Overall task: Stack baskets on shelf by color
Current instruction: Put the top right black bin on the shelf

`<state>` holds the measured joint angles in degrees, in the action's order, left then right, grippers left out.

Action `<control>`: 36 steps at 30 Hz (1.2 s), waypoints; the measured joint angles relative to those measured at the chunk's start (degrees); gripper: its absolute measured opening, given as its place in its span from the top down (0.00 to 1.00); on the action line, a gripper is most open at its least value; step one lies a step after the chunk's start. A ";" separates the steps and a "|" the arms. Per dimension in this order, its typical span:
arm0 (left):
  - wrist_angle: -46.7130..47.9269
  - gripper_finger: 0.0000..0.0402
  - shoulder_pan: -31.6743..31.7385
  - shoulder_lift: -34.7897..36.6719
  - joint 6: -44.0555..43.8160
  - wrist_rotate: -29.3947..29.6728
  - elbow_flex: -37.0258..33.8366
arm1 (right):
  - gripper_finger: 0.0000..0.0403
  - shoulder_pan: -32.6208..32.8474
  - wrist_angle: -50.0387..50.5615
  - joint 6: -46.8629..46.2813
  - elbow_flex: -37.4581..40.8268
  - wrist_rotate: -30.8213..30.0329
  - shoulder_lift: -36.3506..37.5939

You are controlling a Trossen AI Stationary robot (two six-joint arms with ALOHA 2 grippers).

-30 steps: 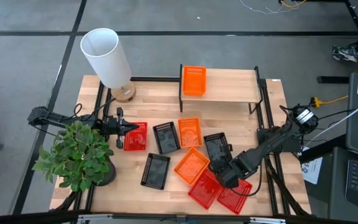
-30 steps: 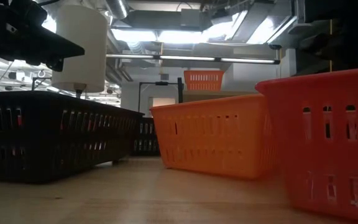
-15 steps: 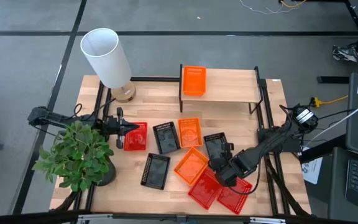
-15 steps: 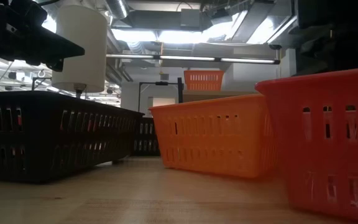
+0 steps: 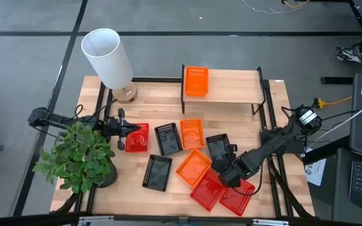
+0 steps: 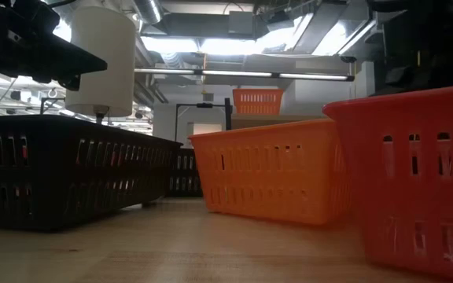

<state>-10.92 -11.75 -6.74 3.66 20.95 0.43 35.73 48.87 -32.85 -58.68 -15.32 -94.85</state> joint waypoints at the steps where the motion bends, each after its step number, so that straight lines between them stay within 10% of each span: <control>1: -0.01 1.00 0.00 0.02 0.00 0.00 0.02 | 0.61 0.00 -0.45 -0.15 0.34 -1.22 0.00; 9: 0.03 1.00 0.01 0.01 0.00 0.00 0.00 | 0.67 -0.98 -4.07 0.01 3.39 -0.23 0.00; 19: 0.18 1.00 0.00 0.02 0.00 0.00 0.02 | 0.98 -2.58 -0.22 -7.32 2.00 -2.37 -0.04; 29: 0.24 1.00 0.00 0.02 0.02 0.00 0.00 | 0.99 -2.45 18.49 -7.48 -14.09 -3.47 -0.04; 36: 0.27 1.00 0.01 0.00 0.02 0.00 0.02 | 1.00 -2.86 36.49 -7.21 -25.55 -17.91 -0.03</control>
<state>-10.66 -11.74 -6.74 3.68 20.95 0.45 32.87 85.35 -40.06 -84.24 -33.23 -94.88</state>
